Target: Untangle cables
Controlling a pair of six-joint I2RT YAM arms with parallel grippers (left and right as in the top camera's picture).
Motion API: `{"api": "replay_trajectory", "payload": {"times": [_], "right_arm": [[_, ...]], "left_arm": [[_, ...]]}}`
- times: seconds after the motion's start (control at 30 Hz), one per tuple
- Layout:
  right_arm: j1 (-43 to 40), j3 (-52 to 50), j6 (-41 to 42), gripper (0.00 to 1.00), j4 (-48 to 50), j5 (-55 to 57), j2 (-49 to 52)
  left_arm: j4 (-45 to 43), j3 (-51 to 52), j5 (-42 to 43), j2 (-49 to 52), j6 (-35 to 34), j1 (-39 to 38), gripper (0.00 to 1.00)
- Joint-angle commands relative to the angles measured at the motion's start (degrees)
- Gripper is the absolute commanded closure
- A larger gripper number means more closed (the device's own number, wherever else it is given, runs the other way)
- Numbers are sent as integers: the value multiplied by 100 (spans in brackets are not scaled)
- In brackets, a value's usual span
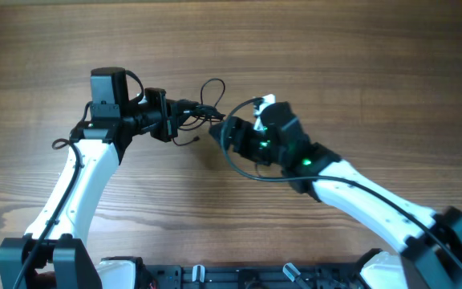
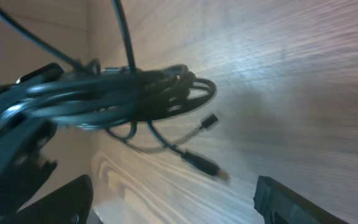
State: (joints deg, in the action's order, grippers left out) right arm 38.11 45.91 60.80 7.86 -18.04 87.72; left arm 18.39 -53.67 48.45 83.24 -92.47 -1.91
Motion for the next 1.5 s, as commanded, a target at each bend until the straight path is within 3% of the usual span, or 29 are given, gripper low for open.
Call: {"api": "replay_trajectory", "payload": {"times": [0.0, 0.23, 0.4, 0.47, 0.57, 0.7, 0.93, 1.03, 1.17, 1.2, 1.3, 1.33, 1.47], "right_arm": [[111, -57, 197, 15, 754, 437, 520], [184, -57, 629, 33, 1869, 457, 1141], [223, -57, 841, 68, 2000, 522, 1235], [223, -57, 841, 75, 1985, 592, 1235], [223, -55, 839, 96, 1971, 660, 1235], [223, -55, 581, 96, 1246, 201, 1235], [282, -57, -94, 96, -1412, -376, 1235], [282, -57, -389, 96, -1637, -387, 1235], [186, -55, -542, 77, -1543, -299, 1233], [92, -55, -695, 67, -1593, -299, 1213], [-463, -55, -1102, 11, -1954, -302, 1040], [-704, -55, -1274, 1, -2105, -302, 942], [-1449, -55, -2448, 0, -2378, -597, 522]], "left_arm": [[-15, 11, -7, -61, -684, -22, 96], [-17, 11, -11, -61, -752, -170, 96], [-22, 11, -13, -61, -1097, -422, 96], [-20, 11, -11, -61, -1156, -459, 96], [-20, 11, -13, -61, -1178, -474, 96], [-264, 11, -129, -61, -1169, -363, 96], [-1759, 11, -175, -61, -1172, 70, 96], [-1821, 11, -319, -61, -1139, 76, 96], [-1823, 11, -358, -61, -988, 76, 96], [-1816, 11, -354, -61, -966, 76, 96], [-1821, 11, -417, -61, -496, 92, 96], [-1818, 11, -422, -61, -323, 109, 96], [-1729, 11, -420, -61, -50, 105, 96]]}}
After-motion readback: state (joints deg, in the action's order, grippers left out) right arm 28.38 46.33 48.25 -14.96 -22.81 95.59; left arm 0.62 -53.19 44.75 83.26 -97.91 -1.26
